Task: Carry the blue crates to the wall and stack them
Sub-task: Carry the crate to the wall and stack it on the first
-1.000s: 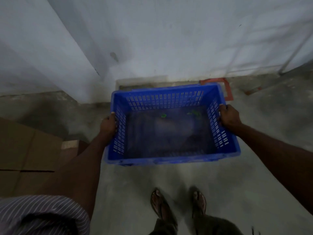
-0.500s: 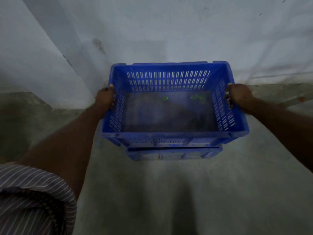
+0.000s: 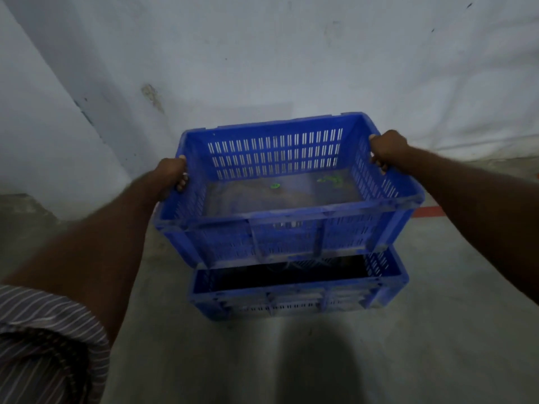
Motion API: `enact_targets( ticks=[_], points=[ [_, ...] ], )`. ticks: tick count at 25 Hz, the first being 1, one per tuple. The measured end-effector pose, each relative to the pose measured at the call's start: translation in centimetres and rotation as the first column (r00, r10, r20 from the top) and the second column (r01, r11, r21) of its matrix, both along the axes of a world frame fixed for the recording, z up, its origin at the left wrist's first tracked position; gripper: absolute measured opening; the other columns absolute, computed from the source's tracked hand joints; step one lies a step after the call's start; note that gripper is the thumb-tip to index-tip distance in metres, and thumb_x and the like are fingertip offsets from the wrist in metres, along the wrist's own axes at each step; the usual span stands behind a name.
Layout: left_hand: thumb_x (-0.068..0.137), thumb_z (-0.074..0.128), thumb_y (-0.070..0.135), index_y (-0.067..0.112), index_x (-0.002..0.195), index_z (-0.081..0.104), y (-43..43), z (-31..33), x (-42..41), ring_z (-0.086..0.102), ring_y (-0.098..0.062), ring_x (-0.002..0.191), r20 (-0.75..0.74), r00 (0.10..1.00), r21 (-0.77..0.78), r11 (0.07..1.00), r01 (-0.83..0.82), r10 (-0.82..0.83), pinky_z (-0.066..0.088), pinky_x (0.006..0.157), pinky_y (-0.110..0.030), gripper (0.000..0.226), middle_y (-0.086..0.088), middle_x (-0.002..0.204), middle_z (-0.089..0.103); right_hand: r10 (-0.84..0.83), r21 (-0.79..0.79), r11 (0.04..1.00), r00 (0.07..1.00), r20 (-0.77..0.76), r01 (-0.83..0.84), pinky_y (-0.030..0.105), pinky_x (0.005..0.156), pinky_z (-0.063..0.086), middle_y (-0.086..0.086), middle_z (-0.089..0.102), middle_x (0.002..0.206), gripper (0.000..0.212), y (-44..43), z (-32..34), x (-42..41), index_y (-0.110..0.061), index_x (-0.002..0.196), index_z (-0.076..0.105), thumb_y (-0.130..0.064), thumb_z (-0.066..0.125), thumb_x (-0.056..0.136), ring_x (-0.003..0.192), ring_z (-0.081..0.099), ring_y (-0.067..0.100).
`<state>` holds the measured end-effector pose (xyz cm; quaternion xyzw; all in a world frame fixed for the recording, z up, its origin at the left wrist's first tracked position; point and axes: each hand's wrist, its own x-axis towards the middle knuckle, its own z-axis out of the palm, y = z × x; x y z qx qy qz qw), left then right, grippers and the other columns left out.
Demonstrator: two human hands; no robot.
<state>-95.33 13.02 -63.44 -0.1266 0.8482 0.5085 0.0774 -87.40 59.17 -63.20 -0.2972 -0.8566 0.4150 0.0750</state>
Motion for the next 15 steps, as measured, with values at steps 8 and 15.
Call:
enact_targets(
  ticks=[8, 15],
  points=[
    [0.109, 0.037, 0.035, 0.007, 0.075, 0.051, 0.0, 0.4, 2.7, 0.037, -0.01, 0.03, -0.013, 0.999, 0.008, 0.999, -0.037, 0.037, 0.028, 0.031, -0.012, 0.045, -0.01, 0.065, 0.048, -0.046, 0.168, 0.986, 0.986, 0.161, 0.019, 0.031, 0.044, 0.045, 0.028, 0.063, 0.083, 0.042, -1.3, 1.0, 2.0, 0.007, 0.098, 0.057, -0.031, 0.042, 0.106, 0.05, 0.055, 0.03],
    [0.108, 0.034, 0.042, 0.012, 0.079, 0.049, -0.1, -0.4, 4.7, 0.034, -0.008, 0.029, 0.064, 0.997, 0.123, 0.992, -0.041, 0.033, 0.026, 0.032, -0.01, 0.044, -0.006, 0.067, 0.044, 0.037, 0.236, 0.967, 0.973, 0.228, -0.092, 0.042, 0.063, 0.054, 0.023, 0.059, 0.09, 0.02, -1.2, 1.7, 4.3, 0.008, 0.112, 0.056, -0.006, 0.048, 0.1, 0.066, 0.062, 0.037]
  ],
)
